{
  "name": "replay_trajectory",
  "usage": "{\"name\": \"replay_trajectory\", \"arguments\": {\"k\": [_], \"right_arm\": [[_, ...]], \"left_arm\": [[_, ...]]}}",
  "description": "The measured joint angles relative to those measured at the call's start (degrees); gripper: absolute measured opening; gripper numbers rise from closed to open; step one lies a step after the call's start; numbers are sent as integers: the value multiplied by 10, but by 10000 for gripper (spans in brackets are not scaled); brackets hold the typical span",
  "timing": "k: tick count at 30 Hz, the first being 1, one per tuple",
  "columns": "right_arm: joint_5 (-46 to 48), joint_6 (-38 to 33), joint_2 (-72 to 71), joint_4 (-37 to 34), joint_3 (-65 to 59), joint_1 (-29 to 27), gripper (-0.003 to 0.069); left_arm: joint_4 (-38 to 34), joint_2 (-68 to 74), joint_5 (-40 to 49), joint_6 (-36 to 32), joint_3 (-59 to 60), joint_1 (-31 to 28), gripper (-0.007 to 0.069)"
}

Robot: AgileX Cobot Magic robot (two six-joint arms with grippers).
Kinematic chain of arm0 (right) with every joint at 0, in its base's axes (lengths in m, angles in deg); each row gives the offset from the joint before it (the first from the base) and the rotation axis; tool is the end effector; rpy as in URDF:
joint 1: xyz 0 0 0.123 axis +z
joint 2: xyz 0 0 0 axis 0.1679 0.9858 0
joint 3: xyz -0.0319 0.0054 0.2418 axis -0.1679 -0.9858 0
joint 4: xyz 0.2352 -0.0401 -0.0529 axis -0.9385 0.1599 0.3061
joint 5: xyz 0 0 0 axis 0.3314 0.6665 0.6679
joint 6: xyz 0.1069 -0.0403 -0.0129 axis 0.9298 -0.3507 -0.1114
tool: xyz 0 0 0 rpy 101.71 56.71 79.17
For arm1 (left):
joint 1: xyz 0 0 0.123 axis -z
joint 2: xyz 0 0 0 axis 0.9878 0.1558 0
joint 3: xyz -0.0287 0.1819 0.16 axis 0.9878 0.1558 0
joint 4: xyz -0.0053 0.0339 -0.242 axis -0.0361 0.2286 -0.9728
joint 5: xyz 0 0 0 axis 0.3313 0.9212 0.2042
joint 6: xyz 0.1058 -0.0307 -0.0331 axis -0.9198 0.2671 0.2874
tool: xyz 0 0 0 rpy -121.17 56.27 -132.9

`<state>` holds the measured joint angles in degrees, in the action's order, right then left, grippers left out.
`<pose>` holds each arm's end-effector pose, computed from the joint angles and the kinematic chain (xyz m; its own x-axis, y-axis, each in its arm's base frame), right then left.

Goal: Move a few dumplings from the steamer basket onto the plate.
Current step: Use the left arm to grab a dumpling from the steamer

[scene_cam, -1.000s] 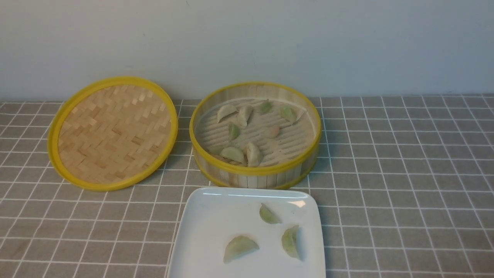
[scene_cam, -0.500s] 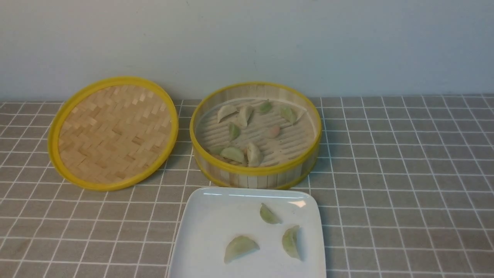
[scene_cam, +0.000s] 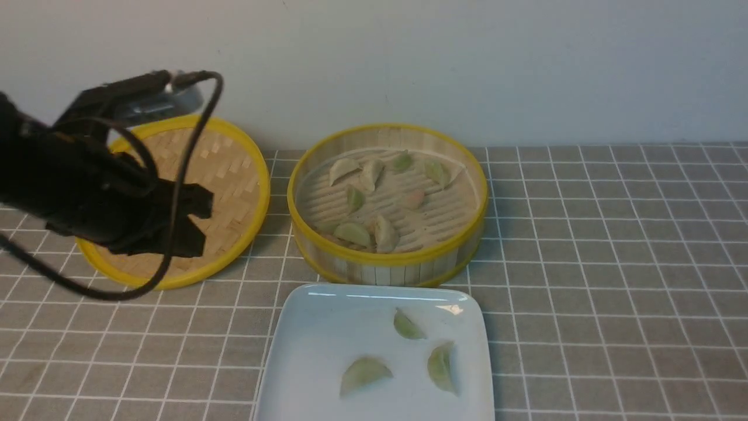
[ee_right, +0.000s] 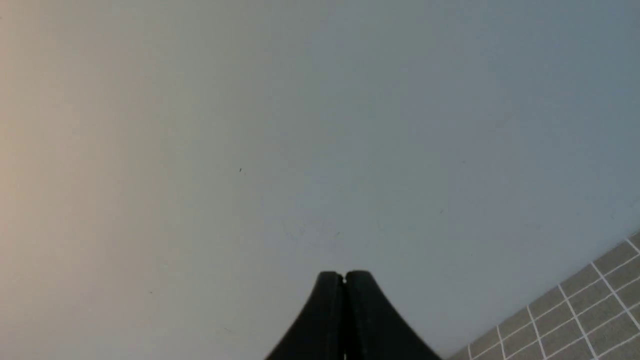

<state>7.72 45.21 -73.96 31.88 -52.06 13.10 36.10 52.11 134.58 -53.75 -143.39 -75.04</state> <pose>0.1123 0.0031 0.2221 0.1138 0.7542 -0.6467 -0.1730 0.6560 0.7346 0.2961 -0.0725 0.2407 -0.9120 0.0351 -0.4088 0.1922 0.9167 -0.3502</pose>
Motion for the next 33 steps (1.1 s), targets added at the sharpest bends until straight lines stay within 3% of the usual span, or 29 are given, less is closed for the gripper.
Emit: {"name": "replay_trajectory", "arguments": {"k": [4, 8, 12, 18, 26, 32, 33], "right_arm": [[67, 48, 0, 2, 22, 7, -14], [218, 47, 53, 61, 140, 34, -14], [424, -69, 200, 127, 320, 83, -14], [593, -187, 352, 131, 460, 110, -14], [632, -235, 433, 90, 477, 109, -14], [631, -266, 436, 79, 477, 109, -14], [630, -272, 436, 79, 477, 109, -14]], "left_arm": [[17, 86, 10, -7, -84, 46, -5], [63, 188, 59, 9, -212, 91, -5], [118, 326, 136, 30, -402, 127, -5], [181, 441, 150, 74, -568, 165, -5], [204, 504, 148, 83, -632, 180, 0], [224, 537, 98, 82, -632, 180, 132], [230, 546, 79, 84, -632, 180, 195]]}}
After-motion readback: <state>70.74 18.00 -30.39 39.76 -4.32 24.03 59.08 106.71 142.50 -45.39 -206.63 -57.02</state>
